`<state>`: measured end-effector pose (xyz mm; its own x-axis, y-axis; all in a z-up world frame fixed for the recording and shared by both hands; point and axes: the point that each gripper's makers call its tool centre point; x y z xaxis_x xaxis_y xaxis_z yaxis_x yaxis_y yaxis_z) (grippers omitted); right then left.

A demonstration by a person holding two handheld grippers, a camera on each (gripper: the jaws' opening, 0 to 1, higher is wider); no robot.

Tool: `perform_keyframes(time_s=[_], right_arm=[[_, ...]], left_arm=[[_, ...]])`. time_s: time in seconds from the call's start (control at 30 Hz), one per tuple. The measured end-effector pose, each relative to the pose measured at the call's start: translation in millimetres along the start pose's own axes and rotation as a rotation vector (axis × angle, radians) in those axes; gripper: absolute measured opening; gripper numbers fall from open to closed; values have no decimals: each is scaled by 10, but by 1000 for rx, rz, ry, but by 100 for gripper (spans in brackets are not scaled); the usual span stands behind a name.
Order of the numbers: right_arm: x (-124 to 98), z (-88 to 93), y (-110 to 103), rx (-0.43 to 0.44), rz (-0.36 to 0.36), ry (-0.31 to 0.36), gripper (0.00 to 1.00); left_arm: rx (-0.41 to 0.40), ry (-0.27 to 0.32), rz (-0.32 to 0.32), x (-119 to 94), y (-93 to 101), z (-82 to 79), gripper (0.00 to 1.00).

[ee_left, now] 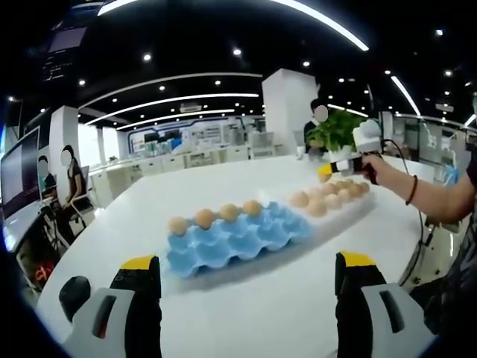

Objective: Place the egg into an empty slot of the egg tray after lifting it from the table, then release the egg inside the slot.

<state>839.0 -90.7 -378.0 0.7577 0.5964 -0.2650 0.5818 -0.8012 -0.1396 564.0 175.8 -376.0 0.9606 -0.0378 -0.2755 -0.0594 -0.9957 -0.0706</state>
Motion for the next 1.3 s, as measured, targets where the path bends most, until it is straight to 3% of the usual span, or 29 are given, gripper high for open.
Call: perform_keyframes(time_s=[0.9, 1.3], right_arm=[[221, -1, -770, -54, -166, -7, 28], [289, -22, -1283, -118, -280, 12, 28]], left_arm=[[4, -1, -7, -38, -83, 4, 99], [-1, -3, -11, -51, -103, 25, 99]])
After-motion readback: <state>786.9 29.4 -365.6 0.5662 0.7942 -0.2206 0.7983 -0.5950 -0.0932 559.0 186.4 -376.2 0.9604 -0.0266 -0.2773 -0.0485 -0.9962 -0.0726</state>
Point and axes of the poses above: the point that each gripper's makers call its tool centre point, and the gripper's own axes: x roughly forward along the fingers, y roughly to its right, z roughly out of its underside, and after that the axes turned 4 degrees about -z, right-handed
